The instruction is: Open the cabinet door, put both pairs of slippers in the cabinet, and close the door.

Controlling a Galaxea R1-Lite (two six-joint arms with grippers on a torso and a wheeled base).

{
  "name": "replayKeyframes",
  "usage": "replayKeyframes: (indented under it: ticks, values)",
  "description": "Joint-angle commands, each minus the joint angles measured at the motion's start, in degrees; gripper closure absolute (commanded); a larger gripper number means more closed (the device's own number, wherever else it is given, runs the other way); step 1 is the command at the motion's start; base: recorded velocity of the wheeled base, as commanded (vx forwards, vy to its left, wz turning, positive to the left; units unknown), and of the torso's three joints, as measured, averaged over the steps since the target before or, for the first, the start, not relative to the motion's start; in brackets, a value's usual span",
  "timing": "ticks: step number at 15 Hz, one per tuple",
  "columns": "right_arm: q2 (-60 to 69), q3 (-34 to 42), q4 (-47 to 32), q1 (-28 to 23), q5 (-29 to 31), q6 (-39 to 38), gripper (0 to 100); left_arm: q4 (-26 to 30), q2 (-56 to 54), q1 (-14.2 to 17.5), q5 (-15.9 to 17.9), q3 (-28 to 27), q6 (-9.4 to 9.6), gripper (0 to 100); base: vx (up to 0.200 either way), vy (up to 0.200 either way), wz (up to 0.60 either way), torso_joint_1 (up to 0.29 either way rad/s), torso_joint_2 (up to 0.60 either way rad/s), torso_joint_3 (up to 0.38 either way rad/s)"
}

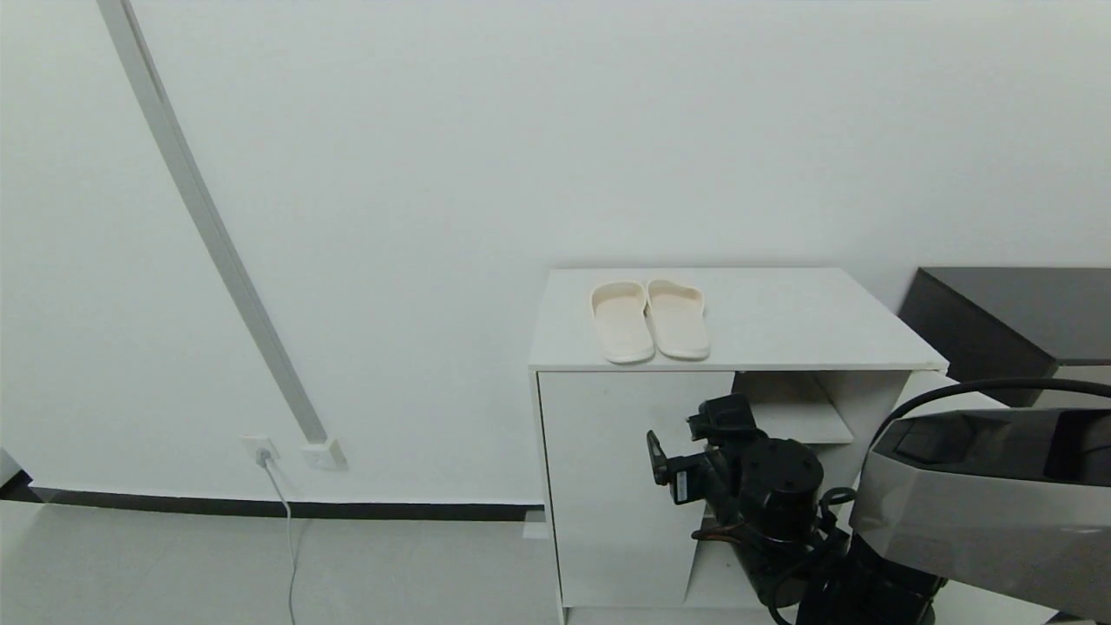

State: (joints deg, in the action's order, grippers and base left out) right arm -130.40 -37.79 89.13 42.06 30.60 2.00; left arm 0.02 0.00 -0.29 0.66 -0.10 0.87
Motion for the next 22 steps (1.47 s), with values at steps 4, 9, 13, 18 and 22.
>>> replayKeyframes:
  ticks: [4,9,13,18,22]
  values:
    - [-1.96,-0.27,0.87,-0.05,0.08,0.64,0,-0.02,0.09,0.12,-0.31,0.1,-0.07,100,0.0,0.0,0.0,0.134,-0.31,-0.166]
    - [2.87,-10.55,-10.46,0.04,0.08,1.34,0,0.06,0.09,0.03,0.04,0.01,0.01,100,0.0,0.0,0.0,0.0,0.0,0.0]
    - [13.6,-29.88,-48.52,0.39,0.51,-10.17,0,-0.02,0.09,0.03,0.04,0.1,0.19,100,0.0,0.0,0.0,0.0,0.0,0.0]
    - [15.18,-42.72,-67.68,0.13,0.78,-14.04,0,0.06,0.09,0.03,0.04,0.01,0.19,100,0.0,0.0,0.0,0.0,0.0,0.0]
    - [13.16,-42.45,-67.42,0.13,1.39,-15.01,0,0.06,0.09,0.03,0.04,0.01,0.1,100,0.0,0.0,0.0,0.0,0.0,0.0]
